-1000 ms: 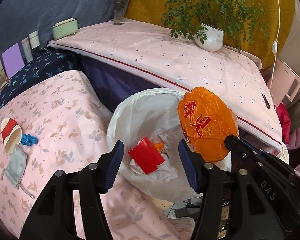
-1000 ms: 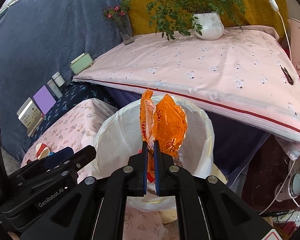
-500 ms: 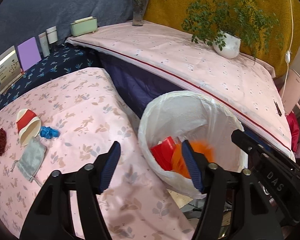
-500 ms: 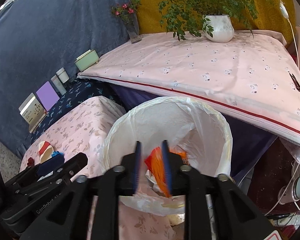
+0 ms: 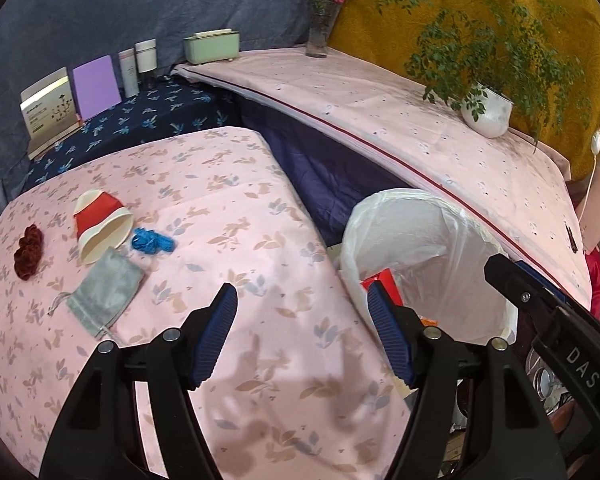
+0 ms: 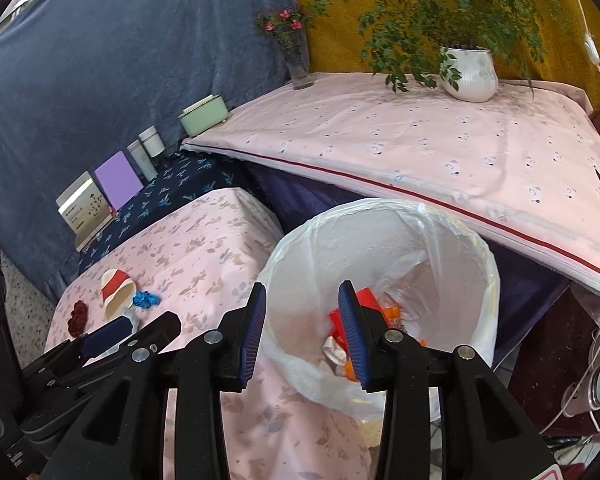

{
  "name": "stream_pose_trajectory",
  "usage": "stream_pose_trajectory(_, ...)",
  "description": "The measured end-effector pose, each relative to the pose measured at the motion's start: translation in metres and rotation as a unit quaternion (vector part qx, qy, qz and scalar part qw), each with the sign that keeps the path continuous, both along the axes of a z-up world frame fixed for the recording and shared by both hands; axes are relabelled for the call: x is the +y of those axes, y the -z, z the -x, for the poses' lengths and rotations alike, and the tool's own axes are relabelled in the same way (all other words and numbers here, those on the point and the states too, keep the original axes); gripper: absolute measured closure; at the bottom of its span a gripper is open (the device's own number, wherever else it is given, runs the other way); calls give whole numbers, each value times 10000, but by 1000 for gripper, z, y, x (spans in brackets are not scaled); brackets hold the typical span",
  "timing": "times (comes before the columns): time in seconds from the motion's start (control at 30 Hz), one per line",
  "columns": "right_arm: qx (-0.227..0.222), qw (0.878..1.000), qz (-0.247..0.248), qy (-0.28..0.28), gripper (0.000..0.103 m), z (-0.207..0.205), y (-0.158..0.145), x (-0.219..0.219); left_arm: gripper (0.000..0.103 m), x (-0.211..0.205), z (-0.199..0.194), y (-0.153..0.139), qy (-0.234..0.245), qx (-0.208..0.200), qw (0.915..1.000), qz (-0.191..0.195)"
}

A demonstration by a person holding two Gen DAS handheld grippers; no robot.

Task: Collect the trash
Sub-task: 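Carry the red box and orange bag over the bin and release both, then withdraw both grippers from the bin toward the remaining trash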

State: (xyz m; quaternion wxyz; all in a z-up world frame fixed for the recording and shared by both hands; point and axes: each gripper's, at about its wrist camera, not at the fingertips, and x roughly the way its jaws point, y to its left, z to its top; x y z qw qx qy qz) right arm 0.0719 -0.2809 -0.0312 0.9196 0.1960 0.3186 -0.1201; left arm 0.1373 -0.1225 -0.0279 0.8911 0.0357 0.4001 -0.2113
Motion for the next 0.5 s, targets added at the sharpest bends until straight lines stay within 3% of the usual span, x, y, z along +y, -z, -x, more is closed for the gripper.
stream_pose_trajectory(0.33, -6, 9988, 106, -474, 65, -10, -8, 52, 32, 57, 2, -4, -502, -38, 9987, 91)
stream_pose_trajectory(0.5, -5, 9972, 183, -724, 59, -15, -10, 82, 31, 91, -1, -3, -830, -35, 9965, 109)
